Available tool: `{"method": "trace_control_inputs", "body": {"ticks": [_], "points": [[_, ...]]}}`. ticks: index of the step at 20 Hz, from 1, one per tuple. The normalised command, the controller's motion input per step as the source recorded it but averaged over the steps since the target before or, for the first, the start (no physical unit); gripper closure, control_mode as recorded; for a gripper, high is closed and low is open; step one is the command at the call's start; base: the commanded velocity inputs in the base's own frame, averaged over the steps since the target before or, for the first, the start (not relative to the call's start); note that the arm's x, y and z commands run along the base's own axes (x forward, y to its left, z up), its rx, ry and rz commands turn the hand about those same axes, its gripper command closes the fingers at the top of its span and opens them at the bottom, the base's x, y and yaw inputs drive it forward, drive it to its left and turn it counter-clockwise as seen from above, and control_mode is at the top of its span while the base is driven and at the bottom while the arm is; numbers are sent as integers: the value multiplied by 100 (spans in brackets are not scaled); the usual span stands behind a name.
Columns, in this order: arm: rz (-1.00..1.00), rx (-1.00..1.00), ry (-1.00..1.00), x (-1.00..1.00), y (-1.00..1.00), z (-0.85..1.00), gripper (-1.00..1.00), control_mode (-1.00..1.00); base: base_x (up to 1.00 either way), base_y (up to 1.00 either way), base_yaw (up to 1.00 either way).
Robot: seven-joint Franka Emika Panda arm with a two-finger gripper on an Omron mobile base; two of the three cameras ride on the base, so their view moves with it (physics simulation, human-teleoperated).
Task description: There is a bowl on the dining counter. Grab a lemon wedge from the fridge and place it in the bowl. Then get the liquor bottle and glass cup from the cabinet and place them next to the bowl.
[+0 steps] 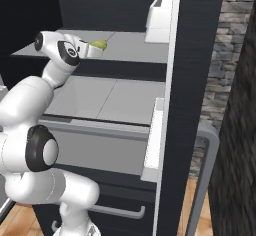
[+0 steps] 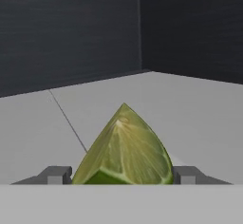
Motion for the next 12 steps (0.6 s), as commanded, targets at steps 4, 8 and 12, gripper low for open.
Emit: {"method": "trace_control_inputs", "body": {"ticks": [4, 8, 12], "points": [[0, 0, -1, 0, 0, 0, 100, -100, 0, 0, 0], [0, 0, -2, 0, 0, 0, 100, -100, 0, 0, 0], [0, 0, -3, 0, 0, 0, 100, -100, 0, 0, 0]]}}
